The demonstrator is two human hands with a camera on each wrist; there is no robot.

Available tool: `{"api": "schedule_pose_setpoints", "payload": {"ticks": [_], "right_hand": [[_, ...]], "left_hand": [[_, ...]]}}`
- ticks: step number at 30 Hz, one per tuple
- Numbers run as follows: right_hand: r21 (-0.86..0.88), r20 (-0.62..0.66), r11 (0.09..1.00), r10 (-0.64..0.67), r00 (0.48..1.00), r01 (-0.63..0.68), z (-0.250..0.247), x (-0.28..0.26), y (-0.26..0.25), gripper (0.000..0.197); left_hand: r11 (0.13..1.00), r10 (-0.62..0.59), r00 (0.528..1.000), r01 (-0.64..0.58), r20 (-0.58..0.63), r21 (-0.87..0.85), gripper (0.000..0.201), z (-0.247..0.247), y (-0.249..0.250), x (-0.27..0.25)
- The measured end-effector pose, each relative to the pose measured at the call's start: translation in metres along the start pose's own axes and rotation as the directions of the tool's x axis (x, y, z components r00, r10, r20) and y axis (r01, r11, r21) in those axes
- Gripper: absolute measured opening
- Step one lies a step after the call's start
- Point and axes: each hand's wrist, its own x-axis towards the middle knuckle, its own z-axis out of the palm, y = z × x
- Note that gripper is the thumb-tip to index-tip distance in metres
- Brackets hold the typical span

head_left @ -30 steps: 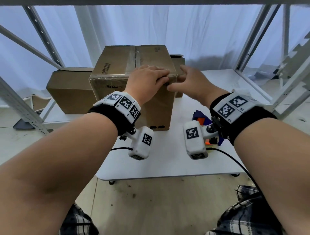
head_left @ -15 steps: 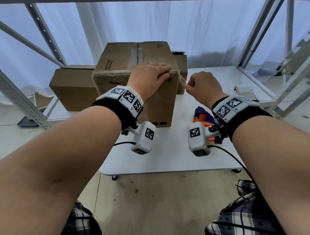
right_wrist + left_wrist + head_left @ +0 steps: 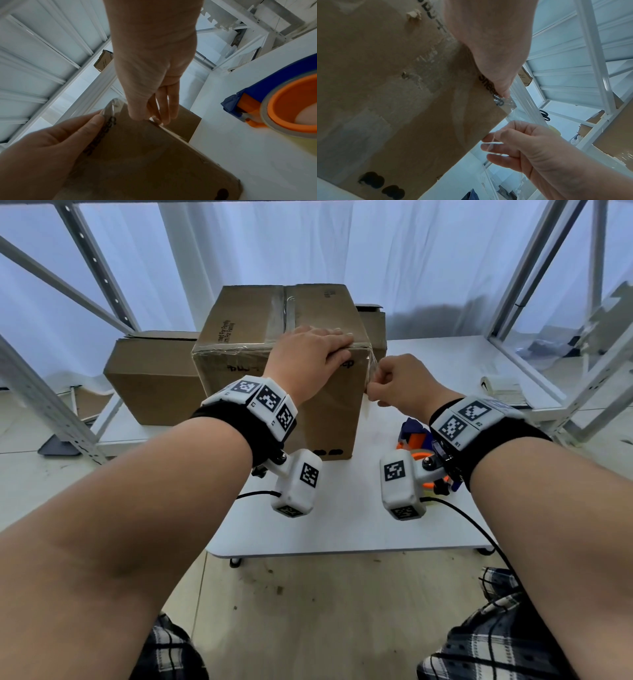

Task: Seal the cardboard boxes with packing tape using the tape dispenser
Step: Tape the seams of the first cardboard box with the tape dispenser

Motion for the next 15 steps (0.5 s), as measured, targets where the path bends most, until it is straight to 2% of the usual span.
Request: {"api": "schedule_pose_setpoints", "payload": {"ticks": [3, 9, 11, 13, 15], "right_hand": [[0.051, 0.025, 0.999, 0.011, 1.000, -0.013, 0.001, 0.001, -0.002, 0.018], [0.154, 0.108, 0.988, 0.006, 0.994, -0.023, -0.005, -0.002, -0.001, 0.015], [0.151, 0.081, 0.989, -0.014, 0.997, 0.002, -0.008, -0.004, 0.001, 0.022], [0.075, 0.002, 0.991, -0.113, 0.994, 0.113, -0.013, -0.005, 0.002, 0.034], [-0.044, -0.057, 0.957, -0.290, 0.955, 0.288, -0.017, -0.004, -0.001, 0.039]], "left_hand": [[1.000, -0.007, 1.000, 0.007, -0.007, -0.002, 0.040, 0.001, 0.000, 0.000], [1.000, -0.007, 1.000, 0.007, -0.014, -0.005, 0.040, 0.001, -0.001, -0.001], [1.000, -0.006, 1.000, 0.006, -0.013, -0.007, 0.040, 0.002, -0.001, -0.001], [1.000, -0.007, 1.000, 0.007, -0.013, -0.001, 0.040, 0.003, -0.001, -0.001], [1.000, -0.006, 1.000, 0.006, -0.021, 0.005, 0.040, 0.003, -0.001, -0.001]]}}
